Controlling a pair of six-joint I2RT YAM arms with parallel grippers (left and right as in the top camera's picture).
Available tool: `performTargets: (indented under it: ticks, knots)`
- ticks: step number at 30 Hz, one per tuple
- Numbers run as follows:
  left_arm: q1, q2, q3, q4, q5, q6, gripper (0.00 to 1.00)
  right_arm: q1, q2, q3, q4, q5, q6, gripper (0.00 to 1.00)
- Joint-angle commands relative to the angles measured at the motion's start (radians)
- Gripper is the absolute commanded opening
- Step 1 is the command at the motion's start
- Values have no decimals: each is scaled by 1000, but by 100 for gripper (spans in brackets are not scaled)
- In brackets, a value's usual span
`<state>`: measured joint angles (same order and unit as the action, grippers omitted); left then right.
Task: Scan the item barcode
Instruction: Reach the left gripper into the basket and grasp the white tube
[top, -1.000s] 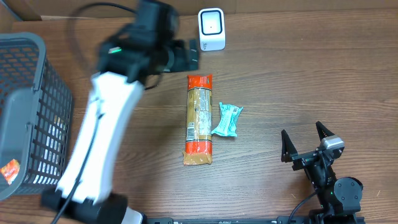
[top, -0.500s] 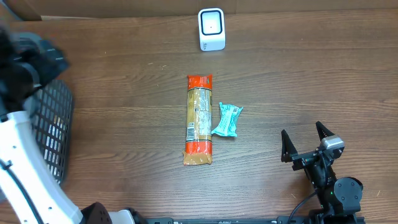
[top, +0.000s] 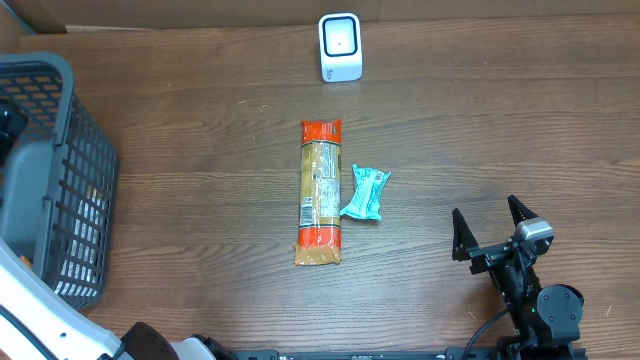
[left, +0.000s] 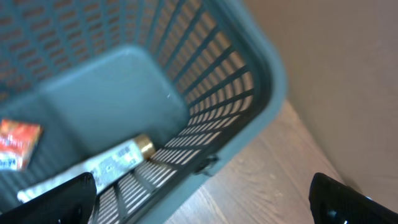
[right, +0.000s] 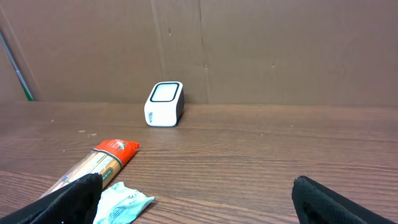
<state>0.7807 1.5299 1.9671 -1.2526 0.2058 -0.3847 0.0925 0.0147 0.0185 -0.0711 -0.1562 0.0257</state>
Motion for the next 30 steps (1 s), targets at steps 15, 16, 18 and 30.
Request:
performTargets:
  ticks: [15, 16, 18, 30]
  knots:
    - [123, 64, -430, 212, -14, 161, 100, 5, -12, -11, 4, 6, 0, 100]
    - [122, 78, -443, 219, -16, 200, 100, 5, -12, -11, 4, 6, 0, 100]
    - [122, 102, -454, 227, -24, 243, 100, 5, -12, -11, 4, 6, 0, 100]
    - [122, 227, -455, 256, 5, 504, 98, 5, -12, -11, 4, 6, 0, 100]
